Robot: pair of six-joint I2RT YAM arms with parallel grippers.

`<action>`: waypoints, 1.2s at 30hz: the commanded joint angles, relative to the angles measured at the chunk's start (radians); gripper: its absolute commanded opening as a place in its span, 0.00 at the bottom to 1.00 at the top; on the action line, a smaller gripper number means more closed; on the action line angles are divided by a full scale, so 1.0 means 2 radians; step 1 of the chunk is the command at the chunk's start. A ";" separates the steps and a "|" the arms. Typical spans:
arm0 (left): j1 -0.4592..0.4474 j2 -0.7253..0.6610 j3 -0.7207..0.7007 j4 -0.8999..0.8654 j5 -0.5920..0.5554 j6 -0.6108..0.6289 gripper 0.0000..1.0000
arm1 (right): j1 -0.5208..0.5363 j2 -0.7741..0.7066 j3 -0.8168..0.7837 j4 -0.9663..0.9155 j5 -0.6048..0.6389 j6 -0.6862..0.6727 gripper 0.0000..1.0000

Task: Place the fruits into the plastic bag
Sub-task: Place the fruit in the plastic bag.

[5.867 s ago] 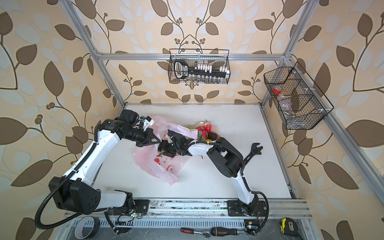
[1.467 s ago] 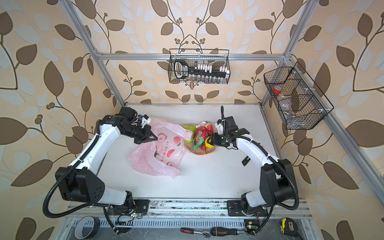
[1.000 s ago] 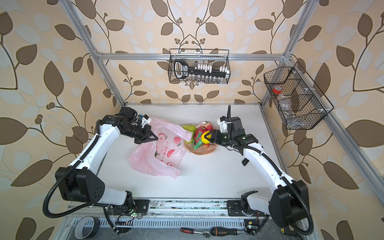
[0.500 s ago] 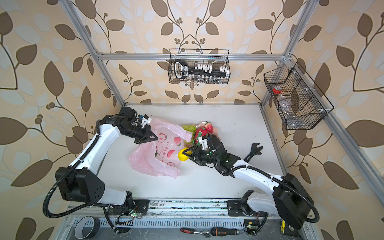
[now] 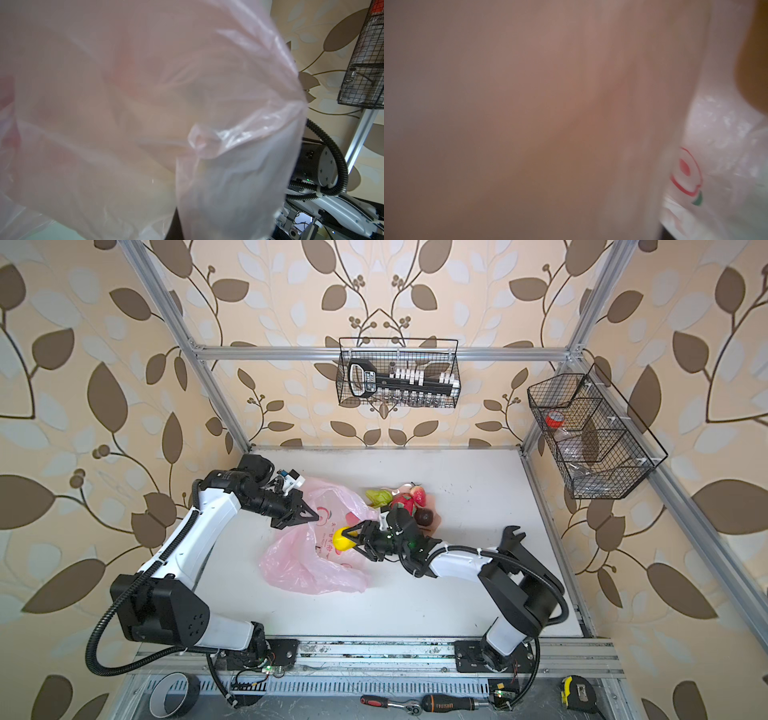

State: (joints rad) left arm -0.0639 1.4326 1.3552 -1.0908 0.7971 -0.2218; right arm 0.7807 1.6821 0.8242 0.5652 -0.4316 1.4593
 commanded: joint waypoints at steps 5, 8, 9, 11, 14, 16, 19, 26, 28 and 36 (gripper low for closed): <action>0.004 -0.026 -0.017 0.029 0.052 -0.017 0.00 | 0.046 0.087 0.082 0.050 -0.017 0.041 0.27; 0.004 -0.020 -0.015 0.036 0.050 -0.008 0.00 | 0.064 0.107 0.110 0.016 -0.029 0.024 0.27; 0.004 -0.016 -0.012 0.038 0.049 -0.004 0.00 | 0.070 0.113 0.115 0.006 -0.033 0.018 0.27; 0.005 -0.010 -0.002 0.042 0.041 0.003 0.00 | 0.082 0.120 0.117 -0.005 -0.043 0.011 0.27; 0.005 0.001 0.012 0.054 0.033 0.008 0.00 | 0.098 0.131 0.116 -0.020 -0.058 0.001 0.27; 0.005 0.001 0.011 0.078 0.047 -0.009 0.00 | 0.107 0.142 0.120 -0.020 -0.070 0.002 0.28; 0.004 -0.007 -0.001 0.119 0.072 -0.046 0.00 | 0.106 0.157 0.132 -0.014 -0.073 0.004 0.28; 0.002 -0.055 -0.072 0.167 0.104 -0.089 0.00 | 0.086 0.198 0.214 -0.072 -0.069 -0.025 0.29; 0.002 -0.067 -0.088 0.173 0.107 -0.091 0.00 | 0.084 0.213 0.243 -0.089 -0.069 -0.031 0.30; 0.002 -0.078 -0.090 0.169 0.105 -0.089 0.00 | 0.084 0.254 0.288 -0.125 -0.060 -0.039 0.47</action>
State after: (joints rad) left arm -0.0639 1.3079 1.1610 -0.7696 0.9688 -0.3973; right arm 0.9451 2.1479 1.3773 0.3614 -0.5575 1.3827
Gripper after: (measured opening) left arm 0.046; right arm 0.606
